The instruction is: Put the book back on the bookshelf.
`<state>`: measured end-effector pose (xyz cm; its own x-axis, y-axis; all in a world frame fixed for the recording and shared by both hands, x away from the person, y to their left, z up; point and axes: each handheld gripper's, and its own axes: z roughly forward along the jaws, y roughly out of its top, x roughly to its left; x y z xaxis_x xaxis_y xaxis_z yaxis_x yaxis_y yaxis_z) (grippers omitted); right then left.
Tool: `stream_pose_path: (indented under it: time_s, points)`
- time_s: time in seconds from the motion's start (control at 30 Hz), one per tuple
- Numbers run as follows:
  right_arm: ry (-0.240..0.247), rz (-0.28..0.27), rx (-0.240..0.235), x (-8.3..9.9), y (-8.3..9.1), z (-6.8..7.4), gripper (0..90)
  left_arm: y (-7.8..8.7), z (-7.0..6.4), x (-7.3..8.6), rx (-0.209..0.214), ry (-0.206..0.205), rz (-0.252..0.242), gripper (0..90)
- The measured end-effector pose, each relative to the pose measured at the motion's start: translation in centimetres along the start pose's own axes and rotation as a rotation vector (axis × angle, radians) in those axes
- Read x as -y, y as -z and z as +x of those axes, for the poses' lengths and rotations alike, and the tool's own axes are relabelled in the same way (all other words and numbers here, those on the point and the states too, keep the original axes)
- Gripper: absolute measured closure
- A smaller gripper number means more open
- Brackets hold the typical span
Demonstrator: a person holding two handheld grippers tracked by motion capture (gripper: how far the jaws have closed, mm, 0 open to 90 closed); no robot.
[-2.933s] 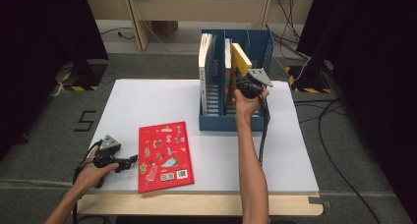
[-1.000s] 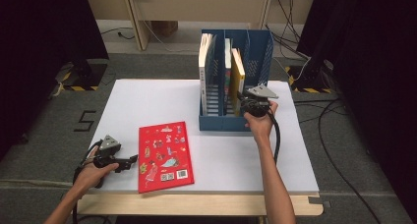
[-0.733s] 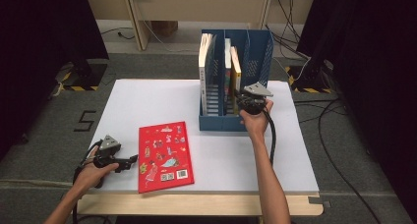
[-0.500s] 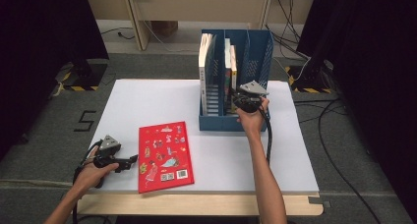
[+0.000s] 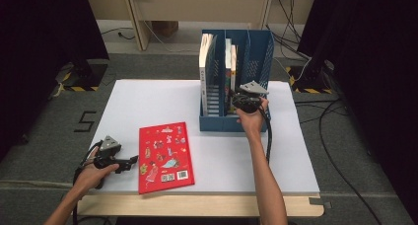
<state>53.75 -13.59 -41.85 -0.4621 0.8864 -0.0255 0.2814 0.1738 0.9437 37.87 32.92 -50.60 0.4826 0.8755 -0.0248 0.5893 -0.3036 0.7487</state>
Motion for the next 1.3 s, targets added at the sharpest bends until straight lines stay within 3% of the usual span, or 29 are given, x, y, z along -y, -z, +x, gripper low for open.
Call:
stream_pose_path:
  time_s: [0.2, 0.37, 0.47, 0.53, 0.6, 0.77, 0.97, 1.3]
  points:
    - [0.008, 0.012, -0.009, -0.1, 1.2, -0.1, 62.7, 0.0, 0.0, 0.0, 0.000, 0.000, -0.001, 13.0]
    - [-0.038, 0.018, -0.024, -0.4, 2.7, 0.4, 49.9, 0.0, 0.0, 0.0, 0.003, 0.004, -0.003, 13.2]
    - [-0.040, 0.020, -0.042, -0.5, 3.9, 1.1, 44.0, 0.0, 0.0, 0.0, 0.002, 0.001, -0.003, 13.5]
    - [-0.067, 0.007, -0.080, -0.5, 5.1, 1.9, 41.3, 0.1, 0.0, 0.0, 0.002, -0.002, -0.005, 13.9]
    - [-0.062, 0.023, -0.108, -0.3, 6.0, 2.7, 38.6, 0.1, 0.1, 0.0, 0.008, 0.003, -0.006, 14.2]
    - [-0.078, 0.030, -0.155, 0.9, 7.7, 4.5, 35.7, 0.3, 0.1, 0.1, 0.009, -0.003, -0.005, 14.6]
    - [-0.096, 0.061, -0.214, 2.5, 7.9, 6.2, 31.3, 0.4, 0.2, 0.2, 0.009, -0.007, 0.000, 14.3]
    - [-0.093, 0.111, -0.244, 4.2, 6.7, 8.2, 27.6, 0.4, 0.1, 0.2, 0.010, -0.007, 0.002, 13.9]
